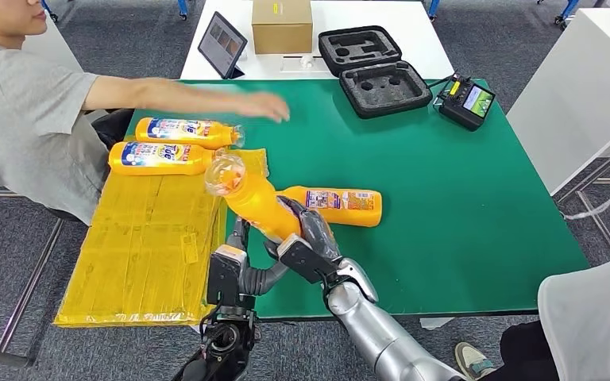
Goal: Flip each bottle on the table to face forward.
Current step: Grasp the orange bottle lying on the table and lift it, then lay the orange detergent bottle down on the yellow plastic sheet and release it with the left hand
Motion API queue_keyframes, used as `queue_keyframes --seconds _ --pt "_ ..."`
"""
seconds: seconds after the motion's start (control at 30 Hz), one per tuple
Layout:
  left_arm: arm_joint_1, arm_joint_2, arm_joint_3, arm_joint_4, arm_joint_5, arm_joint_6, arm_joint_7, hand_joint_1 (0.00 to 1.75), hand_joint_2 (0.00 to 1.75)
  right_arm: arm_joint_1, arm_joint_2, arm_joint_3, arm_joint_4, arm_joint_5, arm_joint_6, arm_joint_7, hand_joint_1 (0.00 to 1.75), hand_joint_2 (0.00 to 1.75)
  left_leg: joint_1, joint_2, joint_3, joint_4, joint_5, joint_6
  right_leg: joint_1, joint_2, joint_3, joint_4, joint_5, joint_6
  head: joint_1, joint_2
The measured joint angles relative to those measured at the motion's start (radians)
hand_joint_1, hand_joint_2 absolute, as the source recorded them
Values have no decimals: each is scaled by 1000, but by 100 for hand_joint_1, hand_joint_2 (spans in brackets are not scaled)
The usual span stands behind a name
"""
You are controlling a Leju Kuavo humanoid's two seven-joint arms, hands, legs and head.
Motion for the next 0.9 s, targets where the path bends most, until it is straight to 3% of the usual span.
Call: queue_keyframes --seconds 0.37,0.9 --pt "6 0 11 -65 -13 50 0 0 175 -21 16 31 73 24 -32 -6 175 175 0 0 0 0 0 0 0 0 0 0 0 0 0 0" --pt "0 -10 52 -95 -5 51 0 0 175 -15 35 83 119 57 -73 -5 175 175 0 0 0 0 0 0 0 0 -1 0 0 0 0 0"
